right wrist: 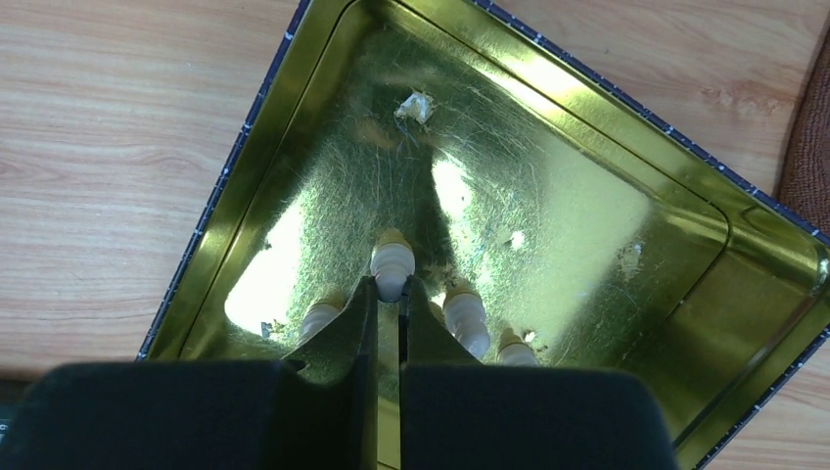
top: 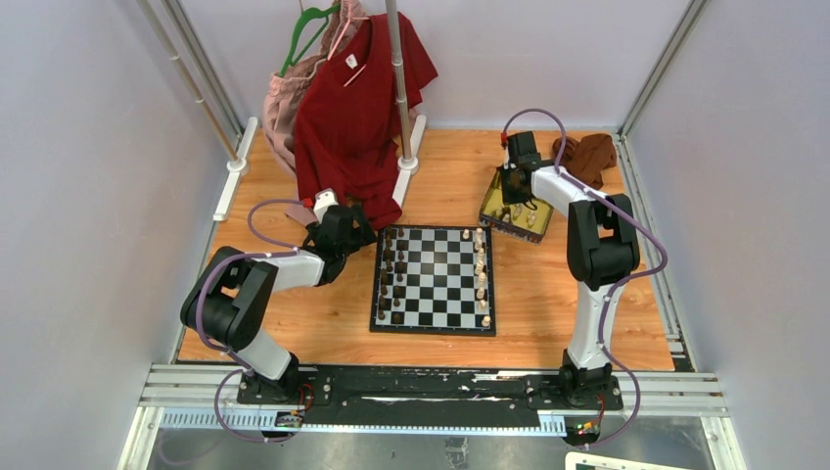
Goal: Set up the chess pieces on the board
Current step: Pick up the chess piece from the storage box.
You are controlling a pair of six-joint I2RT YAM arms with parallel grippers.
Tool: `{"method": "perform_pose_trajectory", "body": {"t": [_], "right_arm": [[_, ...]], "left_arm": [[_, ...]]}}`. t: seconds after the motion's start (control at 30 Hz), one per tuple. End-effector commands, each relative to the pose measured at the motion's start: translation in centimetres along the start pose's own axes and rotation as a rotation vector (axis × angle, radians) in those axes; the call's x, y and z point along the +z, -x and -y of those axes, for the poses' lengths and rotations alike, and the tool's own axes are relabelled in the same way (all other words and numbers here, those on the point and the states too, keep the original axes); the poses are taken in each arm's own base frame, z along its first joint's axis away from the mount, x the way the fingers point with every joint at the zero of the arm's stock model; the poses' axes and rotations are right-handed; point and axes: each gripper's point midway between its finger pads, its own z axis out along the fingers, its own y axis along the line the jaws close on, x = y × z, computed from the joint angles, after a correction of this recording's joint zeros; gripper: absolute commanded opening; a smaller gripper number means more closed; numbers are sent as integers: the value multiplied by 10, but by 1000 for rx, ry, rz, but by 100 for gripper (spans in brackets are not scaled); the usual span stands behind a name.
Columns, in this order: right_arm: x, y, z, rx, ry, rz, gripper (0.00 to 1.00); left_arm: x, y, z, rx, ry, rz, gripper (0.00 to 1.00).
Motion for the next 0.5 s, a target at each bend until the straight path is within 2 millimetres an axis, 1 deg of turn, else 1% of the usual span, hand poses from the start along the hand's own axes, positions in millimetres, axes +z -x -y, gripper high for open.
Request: {"method": "perform_pose_trajectory", "body": {"t": [0.0, 0.1, 0.33, 0.47], "right_arm": [[-16, 22, 8, 5, -13, 69, 0], [-29, 30, 6, -7, -14, 101, 0], [-67, 45, -7, -41, -1, 169, 0], [-88, 41, -23, -79, 21, 181, 0]], "left_arm": [[4, 4, -4, -5, 20, 20, 100], [3, 5, -3, -8, 17, 21, 100], [-1, 8, -3, -13, 9, 30, 100], [-5, 10, -3, -19, 2, 37, 100]]}}
